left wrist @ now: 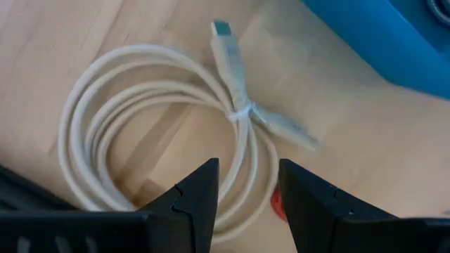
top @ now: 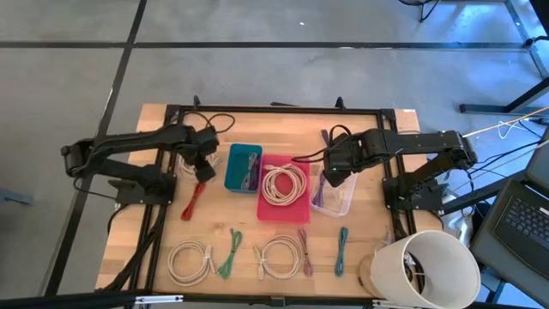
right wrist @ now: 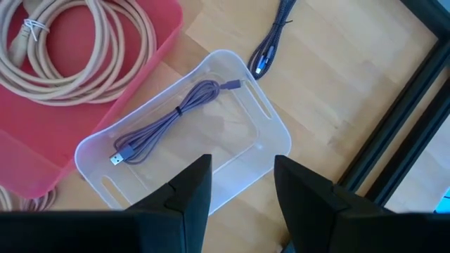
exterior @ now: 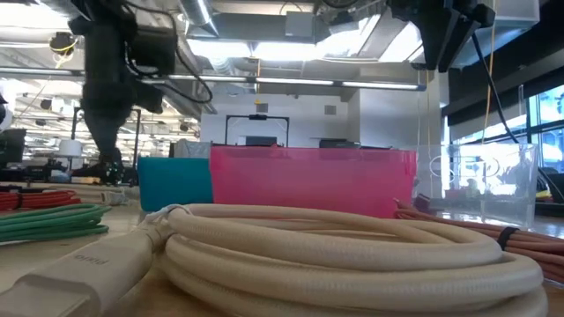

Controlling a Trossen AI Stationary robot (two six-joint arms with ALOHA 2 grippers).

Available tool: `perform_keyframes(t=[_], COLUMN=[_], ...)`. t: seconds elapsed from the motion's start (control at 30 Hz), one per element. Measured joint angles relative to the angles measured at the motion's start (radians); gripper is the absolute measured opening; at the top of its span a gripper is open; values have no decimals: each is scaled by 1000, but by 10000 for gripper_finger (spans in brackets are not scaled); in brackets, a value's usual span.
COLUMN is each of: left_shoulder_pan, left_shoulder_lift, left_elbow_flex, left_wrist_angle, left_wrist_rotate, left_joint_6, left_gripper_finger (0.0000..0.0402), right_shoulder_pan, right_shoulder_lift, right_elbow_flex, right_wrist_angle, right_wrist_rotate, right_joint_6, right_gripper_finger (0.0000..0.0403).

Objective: Pick & Place USB Port
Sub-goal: Put the white charger cable into the pink bin

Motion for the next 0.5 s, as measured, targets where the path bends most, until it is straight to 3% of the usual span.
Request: perform_keyframes(t=[0.23,0.5], left_shoulder_pan=[56,98], left_shoulder_lift=[113,217], left_elbow_flex=[0,0], left_wrist_angle=[25,101], left_wrist_rotate=[5,89], left_joint_6=[-53,-131], left_gripper_finger=[141,141], right_shoulder_pan=[0,0], right_shoulder_lift=[0,0], right_elbow_flex=[0,0], right_wrist_angle=[1,1], right_wrist_rotate=[0,0], right_joint_6=[1,0], right_gripper_finger=[157,157])
